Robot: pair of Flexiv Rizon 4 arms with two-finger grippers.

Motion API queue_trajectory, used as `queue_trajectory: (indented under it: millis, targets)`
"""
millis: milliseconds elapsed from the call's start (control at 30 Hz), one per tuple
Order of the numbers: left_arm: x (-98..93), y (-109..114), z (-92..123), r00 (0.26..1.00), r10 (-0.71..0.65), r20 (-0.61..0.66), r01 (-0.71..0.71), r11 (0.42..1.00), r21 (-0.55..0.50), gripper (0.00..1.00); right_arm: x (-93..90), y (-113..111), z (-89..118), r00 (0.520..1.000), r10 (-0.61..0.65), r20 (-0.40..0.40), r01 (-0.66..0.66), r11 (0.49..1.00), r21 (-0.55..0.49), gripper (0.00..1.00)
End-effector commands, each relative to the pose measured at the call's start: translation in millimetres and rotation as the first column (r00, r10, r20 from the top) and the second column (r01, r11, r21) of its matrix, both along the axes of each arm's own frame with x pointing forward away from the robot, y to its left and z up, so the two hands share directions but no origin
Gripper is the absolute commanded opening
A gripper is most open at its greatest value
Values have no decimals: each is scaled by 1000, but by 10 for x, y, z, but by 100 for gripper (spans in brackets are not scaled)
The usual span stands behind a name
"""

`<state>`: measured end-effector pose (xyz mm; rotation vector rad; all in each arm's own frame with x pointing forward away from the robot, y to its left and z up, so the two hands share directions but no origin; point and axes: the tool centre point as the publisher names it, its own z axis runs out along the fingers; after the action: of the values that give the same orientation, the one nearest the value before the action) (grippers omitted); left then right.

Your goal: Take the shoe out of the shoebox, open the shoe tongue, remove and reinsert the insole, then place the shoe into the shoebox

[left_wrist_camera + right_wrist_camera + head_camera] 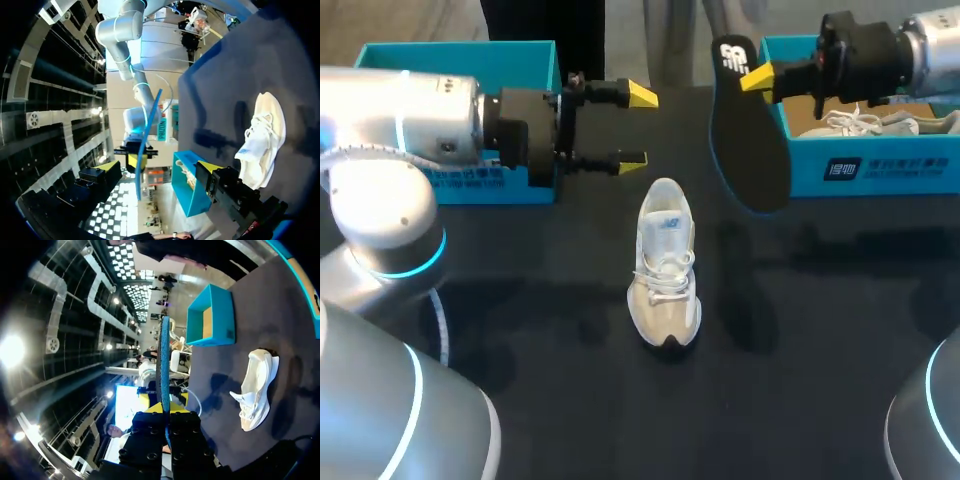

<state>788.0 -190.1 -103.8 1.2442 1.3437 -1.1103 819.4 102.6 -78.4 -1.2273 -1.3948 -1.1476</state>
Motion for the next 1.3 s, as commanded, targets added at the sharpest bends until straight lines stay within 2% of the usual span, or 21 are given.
queue_trajectory:
  millis: [33, 367, 667, 733, 767, 800, 833, 900, 1000, 1067, 1100, 1167, 1200, 1233, 1300]
  targets:
    - [-38, -111, -20, 1000, 26, 11, -25, 998, -66, 100, 69, 142, -72, 1000, -6, -17, 6, 1000, -3, 0]
    - [-91, -249, -50, 999, 35, 25, -32, 995, -98, 100, 47, 249, -208, 995, -68, -75, 67, 998, -20, 0]
    - [-145, -392, -71, 999, 22, 32, -18, 993, -113, 100, 99, 421, -266, 994, -80, -76, 80, 997, -2, 0]
    - [-150, -405, -76, 999, 20, 33, -16, 993, -114, 85, 108, 443, -268, 994, -78, -77, 79, 997, -1, 0]
    - [-146, -411, -80, 999, 21, 33, -17, 993, -116, 82, 113, 458, -261, 994, -76, -77, 76, 997, -1, 0]
    - [-143, -416, -87, 999, 21, 32, -17, 993, -117, 71, 117, 470, -253, 994, -73, -78, 74, 997, 0, 0]
    - [-140, -420, -93, 999, 22, 33, -18, 993, -117, 55, 119, 474, -251, 994, -71, -78, 71, 997, 1, 0]
    - [-133, -422, -112, 999, 22, 33, -18, 993, -113, 49, 124, 474, -261, 995, -66, -79, 67, 998, 2, 0]
    - [-125, -418, -131, 999, 22, 33, -18, 994, -107, 45, 119, 481, -256, 995, -62, -81, 63, 998, 2, 0]
    - [-119, -415, -138, 999, 22, 33, -19, 994, -107, 33, 113, 482, -257, 995, -62, -82, 62, 998, 3, 0]
    - [-114, -416, -142, 999, 24, 32, -20, 994, -107, 30, 109, 482, -259, 995, -61, -84, 62, 998, 3, 0]
    - [-106, -423, -150, 999, 25, 31, -22, 994, -108, 29, 100, 492, -263, 994, -61, -85, 62, 998, 5, 0]
    - [-102, -428, -153, 999, 26, 31, -22, 994, -109, 20, 97, 498, -264, 994, -61, -86, 62, 998, 6, 0]
    - [-99, -434, -156, 999, 26, 32, -22, 994, -109, 19, 93, 510, -262, 994, -61, -86, 62, 998, 7, 0]
    - [-93, -445, -159, 999, 26, 32, -23, 994, -110, 10, 89, 527, -255, 994, -62, -85, 63, 998, 10, 0]
